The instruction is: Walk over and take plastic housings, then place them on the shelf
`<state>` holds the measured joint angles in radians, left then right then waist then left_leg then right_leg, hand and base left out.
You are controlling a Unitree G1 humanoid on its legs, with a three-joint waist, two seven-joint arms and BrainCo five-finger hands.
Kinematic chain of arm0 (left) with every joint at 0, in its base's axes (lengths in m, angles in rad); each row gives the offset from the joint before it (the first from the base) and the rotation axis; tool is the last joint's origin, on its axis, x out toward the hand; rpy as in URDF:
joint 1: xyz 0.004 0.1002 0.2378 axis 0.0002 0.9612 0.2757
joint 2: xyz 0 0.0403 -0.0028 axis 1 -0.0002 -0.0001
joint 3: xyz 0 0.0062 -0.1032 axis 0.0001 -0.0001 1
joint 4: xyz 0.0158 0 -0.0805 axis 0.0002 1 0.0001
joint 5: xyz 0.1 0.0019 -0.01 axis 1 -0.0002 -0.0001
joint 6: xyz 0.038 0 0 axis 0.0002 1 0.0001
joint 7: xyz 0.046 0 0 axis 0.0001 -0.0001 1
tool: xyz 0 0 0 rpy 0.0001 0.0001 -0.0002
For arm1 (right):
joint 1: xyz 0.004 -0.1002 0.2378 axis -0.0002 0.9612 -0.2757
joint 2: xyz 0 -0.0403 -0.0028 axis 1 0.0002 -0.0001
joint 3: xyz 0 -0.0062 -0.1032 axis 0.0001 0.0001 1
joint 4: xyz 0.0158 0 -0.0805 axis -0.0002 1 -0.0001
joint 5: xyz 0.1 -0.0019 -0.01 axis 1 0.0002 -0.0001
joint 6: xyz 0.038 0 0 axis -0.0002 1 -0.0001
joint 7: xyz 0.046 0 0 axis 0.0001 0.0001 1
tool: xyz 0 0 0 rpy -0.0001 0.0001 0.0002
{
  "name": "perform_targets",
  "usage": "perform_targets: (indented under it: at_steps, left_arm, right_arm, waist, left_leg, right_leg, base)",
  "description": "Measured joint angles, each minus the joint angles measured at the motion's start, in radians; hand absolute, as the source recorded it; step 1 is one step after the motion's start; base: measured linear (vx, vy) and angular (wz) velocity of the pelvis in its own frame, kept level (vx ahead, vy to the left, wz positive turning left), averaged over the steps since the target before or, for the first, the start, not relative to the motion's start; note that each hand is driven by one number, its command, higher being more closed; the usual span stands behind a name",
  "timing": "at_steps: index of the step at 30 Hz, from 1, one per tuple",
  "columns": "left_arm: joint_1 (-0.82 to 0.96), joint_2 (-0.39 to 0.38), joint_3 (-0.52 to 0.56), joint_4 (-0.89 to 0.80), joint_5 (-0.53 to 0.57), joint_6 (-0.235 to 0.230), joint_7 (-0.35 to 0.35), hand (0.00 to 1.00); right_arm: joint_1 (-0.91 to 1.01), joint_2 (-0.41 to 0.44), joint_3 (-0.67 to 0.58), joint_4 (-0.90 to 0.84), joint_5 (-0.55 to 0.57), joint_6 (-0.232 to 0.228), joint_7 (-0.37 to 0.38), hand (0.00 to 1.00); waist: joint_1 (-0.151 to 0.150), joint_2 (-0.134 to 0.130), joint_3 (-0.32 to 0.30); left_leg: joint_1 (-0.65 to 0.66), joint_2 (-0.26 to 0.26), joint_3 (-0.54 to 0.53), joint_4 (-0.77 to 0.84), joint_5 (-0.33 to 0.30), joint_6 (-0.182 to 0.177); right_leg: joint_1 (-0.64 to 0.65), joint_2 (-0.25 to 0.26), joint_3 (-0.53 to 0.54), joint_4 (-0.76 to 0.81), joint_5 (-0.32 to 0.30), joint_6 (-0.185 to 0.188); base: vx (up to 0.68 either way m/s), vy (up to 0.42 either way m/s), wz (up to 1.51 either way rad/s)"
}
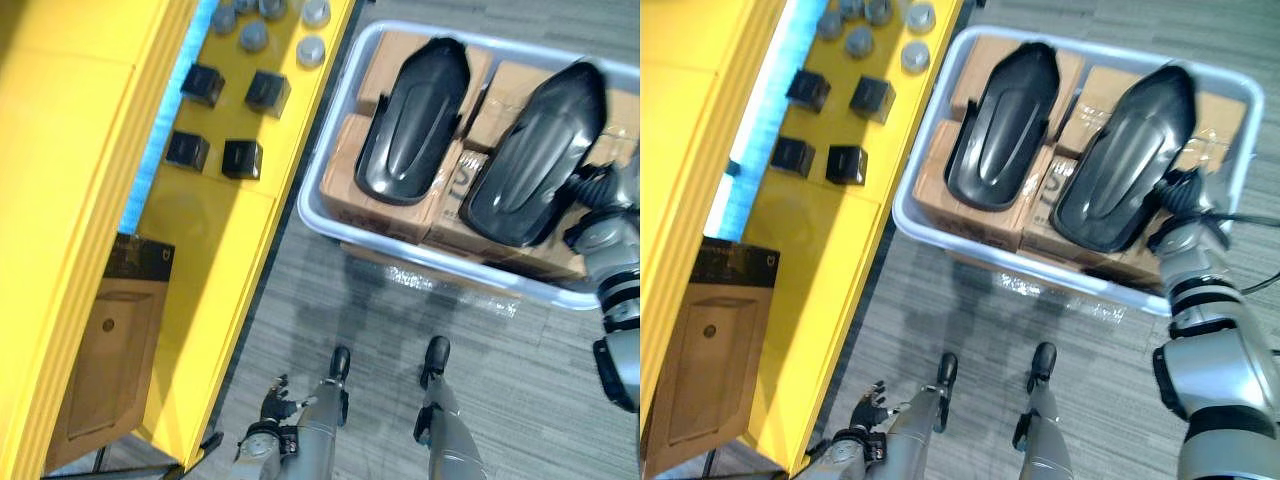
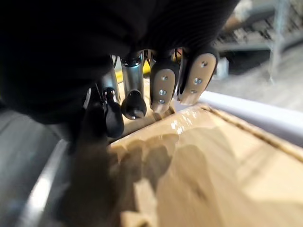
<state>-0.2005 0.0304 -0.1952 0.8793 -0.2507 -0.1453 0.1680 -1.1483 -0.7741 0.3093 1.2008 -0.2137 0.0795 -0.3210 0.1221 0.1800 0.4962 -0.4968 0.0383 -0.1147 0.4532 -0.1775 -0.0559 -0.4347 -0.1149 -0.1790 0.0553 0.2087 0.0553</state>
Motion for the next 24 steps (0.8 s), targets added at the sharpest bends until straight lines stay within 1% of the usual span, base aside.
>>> perform_targets:
  at_steps: [1,3,4,5,6,7,9,10,11,12,13,14,16,18,19,21,22,24]
  left_arm:
    - [0.002,-0.001,-0.001,-0.009,0.0,0.0,0.0,0.0]
    - [0.04,0.004,-0.008,-0.093,0.0,0.001,0.002,0.0]
    - [0.076,0.013,-0.008,-0.174,0.0,0.001,0.003,0.0]
    - [0.093,0.017,-0.007,-0.219,-0.001,0.0,0.004,0.0]
    - [0.126,0.025,-0.007,-0.32,-0.001,0.0,0.004,0.0]
    - [0.148,0.034,-0.007,-0.42,-0.002,-0.003,0.004,0.0]
    - [0.157,0.046,-0.005,-0.523,-0.003,-0.012,0.004,0.0]
    - [0.162,0.055,0.004,-0.597,-0.003,-0.017,0.003,0.0]
    - [0.164,0.064,0.014,-0.664,-0.003,-0.02,0.003,0.0]
    - [0.164,0.069,0.013,-0.69,-0.003,-0.02,0.003,0.0]
    - [0.162,0.079,0.012,-0.752,-0.004,-0.02,0.0,0.0]
    - [0.161,0.08,0.012,-0.759,-0.004,-0.02,0.0,0.0]
    - [0.145,0.089,0.011,-0.797,-0.01,-0.019,-0.001,0.0]
    - [0.102,0.109,0.002,-0.815,-0.028,-0.019,-0.003,0.0]
    - [0.089,0.115,-0.004,-0.815,-0.038,-0.018,-0.003,0.0]
    - [0.028,0.133,-0.058,-0.815,-0.091,-0.012,-0.006,0.0]
    - [0.007,0.137,-0.074,-0.814,-0.114,-0.01,-0.008,0.0]
    - [-0.074,0.139,-0.148,-0.789,-0.222,-0.006,-0.03,0.0]
  right_arm:
    - [0.005,0.004,-0.015,-0.004,-0.011,0.0,0.0,1.0]
    - [0.013,0.013,-0.085,-0.018,-0.033,0.0,-0.001,1.0]
    - [0.023,0.026,-0.126,-0.045,-0.033,0.002,-0.003,1.0]
    - [0.03,0.032,-0.152,-0.063,-0.032,0.002,-0.008,1.0]
    - [0.052,0.038,-0.185,-0.121,-0.036,0.003,-0.017,1.0]
    - [0.072,0.039,-0.19,-0.177,-0.056,0.002,-0.023,1.0]
    - [0.102,0.044,-0.193,-0.233,-0.086,0.002,-0.03,1.0]
    - [0.127,0.065,-0.204,-0.274,-0.114,0.002,-0.032,1.0]
    - [0.147,0.099,-0.225,-0.309,-0.14,0.003,-0.031,1.0]
    - [0.162,0.112,-0.234,-0.33,-0.151,0.004,-0.032,1.0]
    - [0.212,0.137,-0.234,-0.386,-0.181,0.006,-0.029,1.0]
    - [0.22,0.141,-0.234,-0.394,-0.187,0.007,-0.029,1.0]
    - [0.274,0.167,-0.234,-0.451,-0.21,0.01,-0.024,1.0]
    - [0.331,0.207,-0.234,-0.528,-0.261,0.011,-0.018,1.0]
    - [0.343,0.22,-0.233,-0.545,-0.27,0.012,-0.017,1.0]
    - [0.385,0.261,-0.228,-0.629,-0.323,0.015,-0.012,1.0]
    - [0.396,0.267,-0.228,-0.653,-0.344,0.016,-0.012,1.0]
    - [0.418,0.281,-0.213,-0.711,-0.406,0.017,-0.012,1.0]
  waist:
    - [-0.005,0.0,0.0]
    - [-0.022,-0.002,0.001]
    - [-0.036,-0.004,0.002]
    - [-0.043,-0.006,0.002]
    - [-0.053,-0.009,0.001]
    - [-0.06,-0.013,0.0]
    - [-0.062,-0.025,-0.009]
    - [-0.068,-0.041,-0.026]
    - [-0.081,-0.055,-0.035]
    - [-0.082,-0.062,-0.041]
    - [-0.085,-0.073,-0.061]
    - [-0.085,-0.075,-0.065]
    - [-0.085,-0.085,-0.093]
    - [-0.094,-0.095,-0.122]
    - [-0.097,-0.098,-0.131]
    - [-0.107,-0.107,-0.178]
    - [-0.107,-0.11,-0.185]
    - [-0.11,-0.124,-0.213]
  left_leg:
    - [0.009,0.0,-0.001,-0.002,0.0,0.0]
    - [0.043,-0.003,-0.006,-0.015,0.001,0.002]
    - [0.07,-0.004,-0.013,-0.026,0.002,0.001]
    - [0.086,-0.004,-0.014,-0.032,0.002,0.001]
    - [0.12,-0.003,-0.017,-0.046,0.005,-0.001]
    - [0.157,-0.003,-0.02,-0.066,0.011,-0.001]
    - [0.189,-0.003,-0.02,-0.09,0.016,-0.002]
    - [0.204,-0.003,-0.02,-0.109,0.023,-0.004]
    - [0.222,-0.003,-0.023,-0.126,0.028,-0.005]
    - [0.232,-0.003,-0.023,-0.135,0.031,-0.005]
    - [0.259,-0.003,-0.024,-0.16,0.039,-0.006]
    - [0.264,-0.003,-0.024,-0.165,0.04,-0.006]
    - [0.288,-0.003,-0.023,-0.194,0.052,-0.007]
    - [0.323,-0.002,-0.024,-0.233,0.069,-0.011]
    - [0.332,-0.003,-0.024,-0.243,0.072,-0.011]
    - [0.352,0.0,-0.024,-0.269,0.08,-0.011]
    - [0.361,0.0,-0.023,-0.275,0.081,-0.01]
    - [0.388,0.001,-0.021,-0.284,0.082,-0.01]
  right_leg:
    - [0.01,0.0,-0.001,-0.004,0.0,0.0]
    - [0.051,0.0,-0.004,-0.024,0.001,0.0]
    - [0.082,0.001,-0.011,-0.038,0.001,-0.001]
    - [0.099,0.001,-0.014,-0.044,0.002,-0.002]
    - [0.13,0.002,-0.018,-0.051,0.002,-0.002]
    - [0.159,0.002,-0.019,-0.055,0.002,-0.002]
    - [0.191,0.002,-0.02,-0.074,0.002,-0.002]
    - [0.203,0.002,-0.021,-0.084,0.002,-0.002]
    - [0.219,0.002,-0.024,-0.089,0.001,-0.002]
    - [0.227,0.003,-0.024,-0.096,0.001,-0.002]
    - [0.248,0.002,-0.025,-0.108,0.001,-0.002]
    - [0.252,0.002,-0.025,-0.11,0.001,-0.002]
    - [0.266,0.002,-0.026,-0.118,0.001,-0.002]
    - [0.289,0.001,-0.028,-0.131,0.002,-0.002]
    - [0.298,0.001,-0.03,-0.137,0.002,-0.002]
    - [0.304,0.002,-0.028,-0.138,0.001,-0.002]
    - [0.309,0.002,-0.027,-0.138,0.001,-0.002]
    - [0.332,0.001,-0.025,-0.138,-0.001,-0.002]
  base:
    - [0.05,0.023,0.08]
    - [0.04,0.021,0.09]
    - [0.04,0.022,0.11]
    - [0.06,0.023,0.12]
    - [0.08,0.022,0.07]
    - [0.08,0.02,0.06]
    - [0.04,0.008,0.03]
    - [0.03,-0.003,0.09]
    - [0.03,-0.005,0.08]
    - [0.05,-0.007,0.08]
    - [0.0,0.0,0.0]
    - [0.05,-0.002,0.01]
    - [0.05,-0.003,0.01]
    - [0.06,-0.012,0.06]
    - [0.04,-0.014,0.03]
    - [0.04,-0.012,-0.02]
    - [0.04,0.001,-0.03]
    - [0.0,0.006,-0.02]
